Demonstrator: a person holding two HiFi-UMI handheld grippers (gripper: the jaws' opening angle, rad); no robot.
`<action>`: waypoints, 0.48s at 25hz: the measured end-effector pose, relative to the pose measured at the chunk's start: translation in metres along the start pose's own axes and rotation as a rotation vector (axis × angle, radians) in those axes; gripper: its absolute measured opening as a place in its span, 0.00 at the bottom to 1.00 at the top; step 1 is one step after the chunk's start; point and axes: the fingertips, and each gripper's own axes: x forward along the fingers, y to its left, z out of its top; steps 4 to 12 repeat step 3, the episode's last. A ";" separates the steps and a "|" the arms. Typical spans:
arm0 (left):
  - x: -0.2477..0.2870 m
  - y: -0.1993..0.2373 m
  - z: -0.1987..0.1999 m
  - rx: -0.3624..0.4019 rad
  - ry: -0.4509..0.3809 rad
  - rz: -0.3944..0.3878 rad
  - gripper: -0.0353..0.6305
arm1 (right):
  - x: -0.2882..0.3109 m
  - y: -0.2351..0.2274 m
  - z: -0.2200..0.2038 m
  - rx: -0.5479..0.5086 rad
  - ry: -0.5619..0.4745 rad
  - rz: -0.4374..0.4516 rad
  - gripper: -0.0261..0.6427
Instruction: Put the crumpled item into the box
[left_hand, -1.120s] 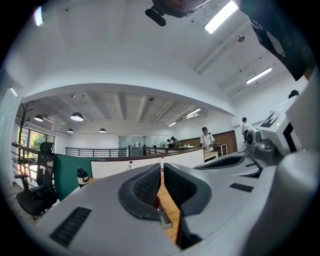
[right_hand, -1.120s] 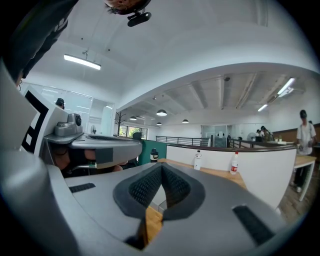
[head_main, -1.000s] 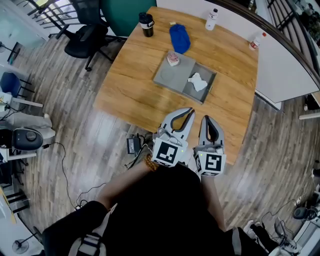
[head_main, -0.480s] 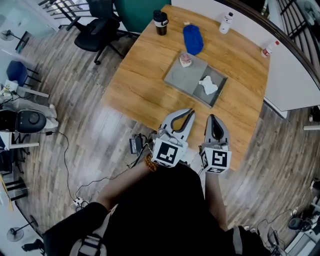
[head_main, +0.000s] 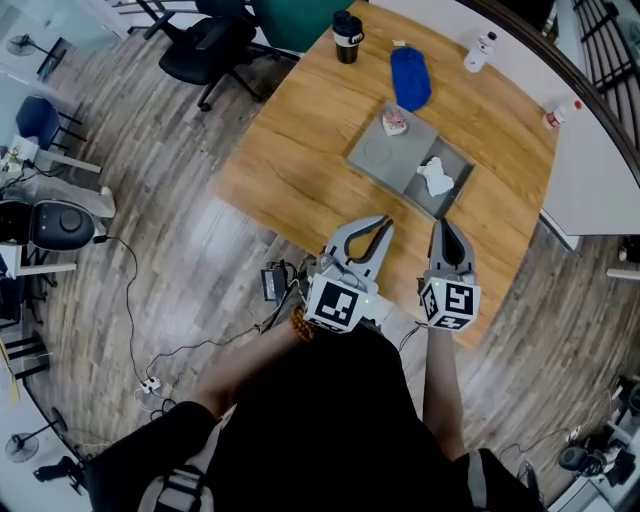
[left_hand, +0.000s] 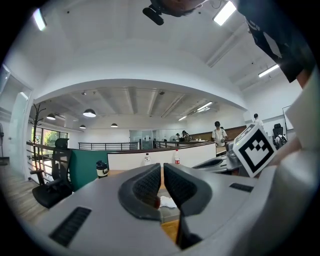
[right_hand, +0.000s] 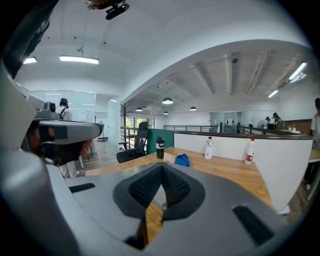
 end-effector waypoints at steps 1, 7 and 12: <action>-0.001 0.007 -0.002 -0.001 0.002 0.005 0.11 | 0.008 -0.001 -0.001 -0.011 0.006 0.004 0.04; -0.002 0.021 -0.006 -0.003 0.006 0.015 0.11 | 0.026 -0.003 -0.002 -0.034 0.020 0.012 0.04; -0.002 0.021 -0.006 -0.003 0.006 0.015 0.11 | 0.026 -0.003 -0.002 -0.034 0.020 0.012 0.04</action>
